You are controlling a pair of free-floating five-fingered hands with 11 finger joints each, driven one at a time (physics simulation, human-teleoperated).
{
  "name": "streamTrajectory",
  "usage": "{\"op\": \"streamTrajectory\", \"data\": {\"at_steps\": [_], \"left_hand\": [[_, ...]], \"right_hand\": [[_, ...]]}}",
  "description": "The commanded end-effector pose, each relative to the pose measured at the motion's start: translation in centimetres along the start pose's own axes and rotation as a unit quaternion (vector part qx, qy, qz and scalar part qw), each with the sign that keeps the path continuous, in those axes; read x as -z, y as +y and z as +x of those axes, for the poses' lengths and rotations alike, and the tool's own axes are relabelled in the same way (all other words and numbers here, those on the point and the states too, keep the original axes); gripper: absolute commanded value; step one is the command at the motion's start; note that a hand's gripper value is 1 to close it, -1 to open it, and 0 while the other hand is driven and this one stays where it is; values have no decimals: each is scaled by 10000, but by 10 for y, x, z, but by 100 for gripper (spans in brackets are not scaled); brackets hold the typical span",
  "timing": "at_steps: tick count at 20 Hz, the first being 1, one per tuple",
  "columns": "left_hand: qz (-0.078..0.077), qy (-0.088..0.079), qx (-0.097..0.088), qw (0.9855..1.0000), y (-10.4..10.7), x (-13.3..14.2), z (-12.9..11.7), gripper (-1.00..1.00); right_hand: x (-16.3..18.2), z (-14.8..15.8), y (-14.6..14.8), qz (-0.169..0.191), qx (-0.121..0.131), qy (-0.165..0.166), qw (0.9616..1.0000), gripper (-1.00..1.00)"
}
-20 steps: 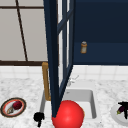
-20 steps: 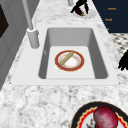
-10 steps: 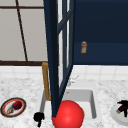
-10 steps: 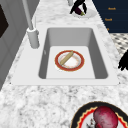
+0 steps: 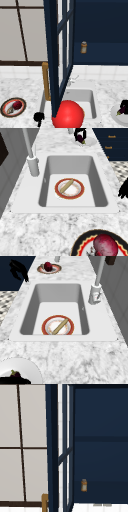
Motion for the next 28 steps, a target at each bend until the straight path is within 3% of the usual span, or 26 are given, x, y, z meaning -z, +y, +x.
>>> {"op": "streamTrajectory", "data": {"at_steps": [1, 5, 6, 8, 9, 11, 15, 26, 28], "left_hand": [[0, 0, 0, 10000, 0, 0, 0, 0], [0, 0, 0, 10000, 0, 0, 0, 0], [0, 0, 0, 10000, 0, 0, 0, 0], [0, 0, 0, 10000, 0, 0, 0, 0], [0, 0, 0, 10000, 0, 0, 0, 0], [0, 0, 0, 10000, 0, 0, 0, 0], [0, 0, 0, 10000, 0, 0, 0, 0], [0, 0, 0, 10000, 0, 0, 0, 0], [0, 0, 0, 10000, 0, 0, 0, 0]], "right_hand": [[2, -2, 4, 10, 78, 73, 9999, 100], [4, -1, 4, 28, -49, 52, 10000, 100], [3, 1, 1, -50, -21, 132, 9999, 100], [10, 8, -22, -310, -197, 325, 9988, 100], [15, 13, -20, -223, -259, 188, 9992, 100], [8, 18, -27, -382, -304, 446, 9978, 100], [-6, 30, -47, -496, -129, 483, 9975, 100], [-57, 81, -106, -604, -166, 699, 9956, 100], [-71, 88, -116, -759, -160, 754, 9941, 100]]}}
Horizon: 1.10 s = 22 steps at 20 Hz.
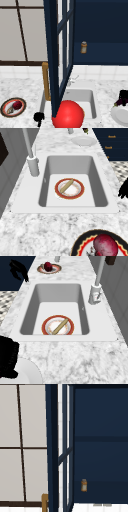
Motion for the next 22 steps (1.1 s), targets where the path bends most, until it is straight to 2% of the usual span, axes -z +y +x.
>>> {"op": "streamTrajectory", "data": {"at_steps": [1, 5, 16, 22], "left_hand": [[0, 0, 0, 10000, 0, 0, 0, 0], [0, 0, 0, 10000, 0, 0, 0, 0], [0, 0, 0, 10000, 0, 0, 0, 0], [0, 0, 0, 10000, 0, 0, 0, 0]], "right_hand": [[-22, 10, -21, -305, 122, 227, 9992, 100], [-43, 26, -38, -560, 217, 260, 9979, 100], [-124, 69, -77, -690, 164, 5, 9975, 100], [-165, 99, -89, -746, 148, 57, 9971, 100]]}}
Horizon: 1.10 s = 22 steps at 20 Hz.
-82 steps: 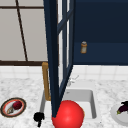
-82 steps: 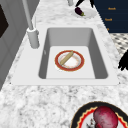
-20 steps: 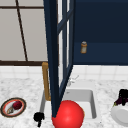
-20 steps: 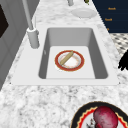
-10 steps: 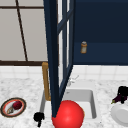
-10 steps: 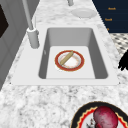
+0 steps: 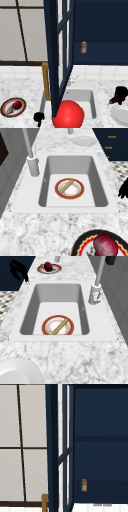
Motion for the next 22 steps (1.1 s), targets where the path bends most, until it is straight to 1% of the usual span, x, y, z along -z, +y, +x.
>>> {"op": "streamTrajectory", "data": {"at_steps": [1, 3, 8, 12, 14, 15, 18, 22], "left_hand": [[0, 0, 0, 10000, 0, 0, 0, 0], [0, 0, 0, 10000, 0, 0, 0, 0], [0, 0, 0, 10000, 0, 0, 0, 0], [0, 0, 0, 10000, 0, 0, 0, 0], [0, 0, 0, 10000, 0, 0, 0, 0], [0, 0, 0, 10000, 0, 0, 0, 0], [0, 0, 0, 10000, 0, 0, 0, 0], [0, 0, 0, 10000, 0, 0, 0, 0]], "right_hand": [[-23, 22, -11, -140, 83, 78, 9998, 100], [-32, 29, -25, -199, 135, 164, 9996, 100], [-51, 51, -58, -208, 85, 281, 9994, 100], [-61, 67, -86, -127, 25, 308, 9994, 100], [-68, 72, -100, -116, 45, 307, 9994, 100], [-67, 80, -108, -57, 11, 320, 9995, 100], [-73, 91, -130, -15, 37, 432, 9991, 100], [-83, 106, -160, -5, 26, 492, 9988, 100]]}}
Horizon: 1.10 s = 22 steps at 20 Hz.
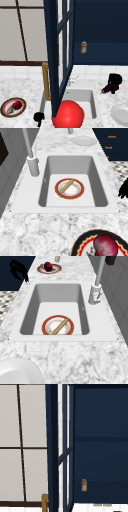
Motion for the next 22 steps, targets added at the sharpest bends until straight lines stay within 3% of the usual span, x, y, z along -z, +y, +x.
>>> {"op": "streamTrajectory", "data": {"at_steps": [1, 22], "left_hand": [[0, 0, 0, 10000, 0, 0, 0, 0], [0, 0, 0, 10000, 0, 0, 0, 0]], "right_hand": [[-9, 14, -29, -12, 62, 313, 9995, 100], [-51, 87, -190, 0, 3, 808, 9967, 100]]}}
